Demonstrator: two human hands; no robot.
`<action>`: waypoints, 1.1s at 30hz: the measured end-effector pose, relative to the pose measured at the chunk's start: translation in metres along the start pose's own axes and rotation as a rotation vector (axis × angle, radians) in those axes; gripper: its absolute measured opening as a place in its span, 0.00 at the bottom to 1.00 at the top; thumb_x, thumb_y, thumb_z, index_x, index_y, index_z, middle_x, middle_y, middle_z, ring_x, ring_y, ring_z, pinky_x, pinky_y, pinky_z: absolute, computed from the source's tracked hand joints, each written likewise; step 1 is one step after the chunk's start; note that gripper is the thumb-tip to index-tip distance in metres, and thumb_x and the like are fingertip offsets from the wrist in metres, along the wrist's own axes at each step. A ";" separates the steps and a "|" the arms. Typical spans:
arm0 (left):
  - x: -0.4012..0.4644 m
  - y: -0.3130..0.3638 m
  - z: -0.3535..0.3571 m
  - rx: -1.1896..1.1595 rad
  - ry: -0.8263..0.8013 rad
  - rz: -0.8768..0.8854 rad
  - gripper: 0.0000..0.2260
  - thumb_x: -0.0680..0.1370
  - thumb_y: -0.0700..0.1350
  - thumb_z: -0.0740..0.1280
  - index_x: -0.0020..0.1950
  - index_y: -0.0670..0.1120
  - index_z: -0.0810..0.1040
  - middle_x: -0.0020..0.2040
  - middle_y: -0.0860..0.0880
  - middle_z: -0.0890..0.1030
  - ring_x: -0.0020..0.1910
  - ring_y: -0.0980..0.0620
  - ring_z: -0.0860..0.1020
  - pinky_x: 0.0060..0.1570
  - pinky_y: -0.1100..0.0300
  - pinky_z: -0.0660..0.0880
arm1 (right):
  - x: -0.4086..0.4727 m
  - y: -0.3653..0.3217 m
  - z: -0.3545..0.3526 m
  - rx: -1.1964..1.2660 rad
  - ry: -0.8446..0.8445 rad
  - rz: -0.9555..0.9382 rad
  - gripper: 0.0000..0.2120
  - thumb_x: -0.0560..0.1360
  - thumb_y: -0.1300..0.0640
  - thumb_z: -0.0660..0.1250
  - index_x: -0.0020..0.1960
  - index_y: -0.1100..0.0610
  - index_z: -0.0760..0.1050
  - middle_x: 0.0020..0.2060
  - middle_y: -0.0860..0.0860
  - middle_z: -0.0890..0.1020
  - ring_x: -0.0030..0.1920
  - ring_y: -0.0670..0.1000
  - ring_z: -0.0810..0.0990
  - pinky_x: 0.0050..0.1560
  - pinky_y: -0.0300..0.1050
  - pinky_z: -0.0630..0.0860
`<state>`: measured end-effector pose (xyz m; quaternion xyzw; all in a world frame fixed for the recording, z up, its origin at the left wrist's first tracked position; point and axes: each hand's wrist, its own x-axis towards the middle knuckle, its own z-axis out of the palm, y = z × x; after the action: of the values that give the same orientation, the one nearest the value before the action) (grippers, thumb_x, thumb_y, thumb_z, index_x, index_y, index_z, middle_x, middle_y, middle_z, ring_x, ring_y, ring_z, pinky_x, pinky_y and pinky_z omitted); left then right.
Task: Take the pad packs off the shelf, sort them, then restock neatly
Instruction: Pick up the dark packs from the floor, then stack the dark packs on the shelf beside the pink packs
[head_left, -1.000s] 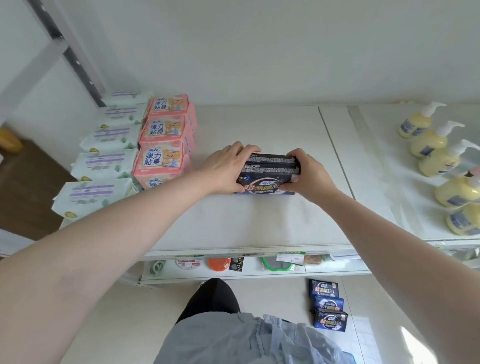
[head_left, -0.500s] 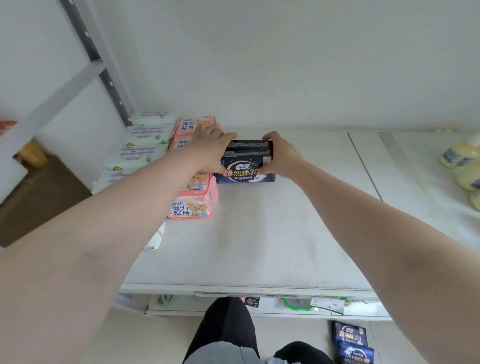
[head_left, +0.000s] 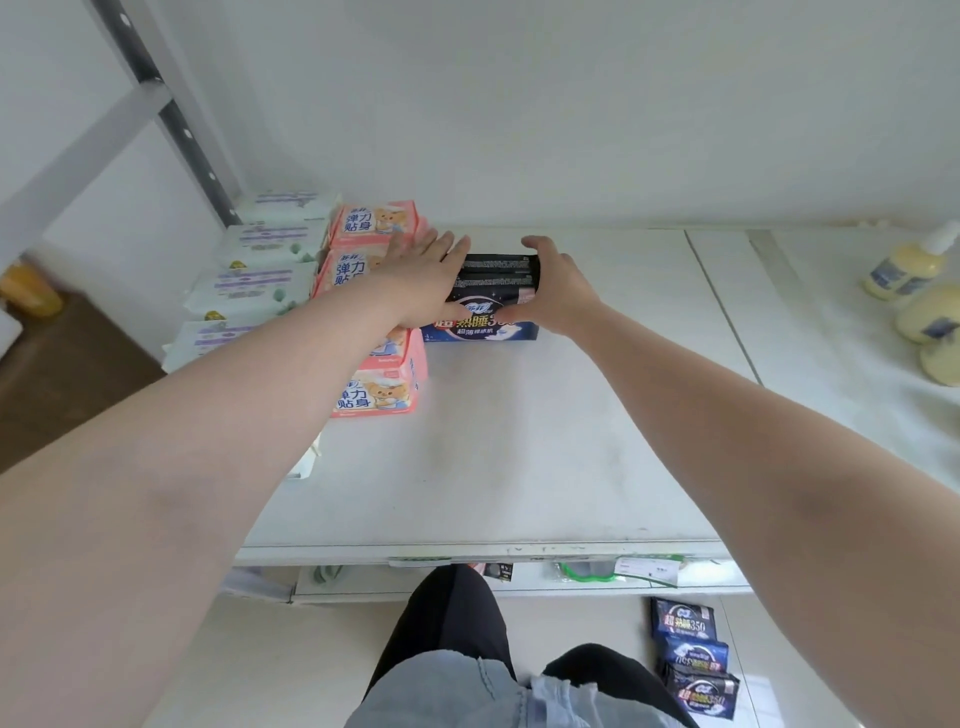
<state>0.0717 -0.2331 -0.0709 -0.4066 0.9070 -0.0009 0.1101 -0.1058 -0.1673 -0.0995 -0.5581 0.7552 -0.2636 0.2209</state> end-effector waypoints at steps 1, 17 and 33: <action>-0.001 0.003 -0.002 -0.002 0.013 0.012 0.39 0.78 0.60 0.60 0.78 0.45 0.41 0.79 0.44 0.45 0.78 0.44 0.44 0.73 0.41 0.40 | -0.002 -0.001 -0.004 0.000 0.002 0.002 0.47 0.62 0.53 0.80 0.74 0.48 0.58 0.62 0.56 0.71 0.60 0.55 0.74 0.59 0.49 0.73; -0.102 0.177 -0.026 -0.273 0.255 0.305 0.28 0.75 0.42 0.66 0.74 0.46 0.63 0.68 0.44 0.70 0.67 0.42 0.68 0.71 0.51 0.57 | -0.212 0.045 -0.079 -0.048 0.228 0.180 0.29 0.71 0.51 0.72 0.70 0.50 0.67 0.62 0.51 0.72 0.57 0.52 0.76 0.51 0.50 0.77; -0.272 0.366 0.067 -0.317 0.090 0.820 0.26 0.76 0.44 0.64 0.74 0.47 0.62 0.69 0.48 0.68 0.68 0.47 0.66 0.70 0.56 0.56 | -0.552 0.126 -0.071 -0.048 0.415 0.841 0.30 0.71 0.48 0.72 0.69 0.51 0.66 0.63 0.52 0.72 0.58 0.53 0.76 0.54 0.53 0.77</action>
<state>-0.0091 0.2182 -0.1157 -0.0246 0.9861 0.1645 -0.0019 -0.0876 0.4031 -0.1044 -0.1440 0.9499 -0.2395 0.1401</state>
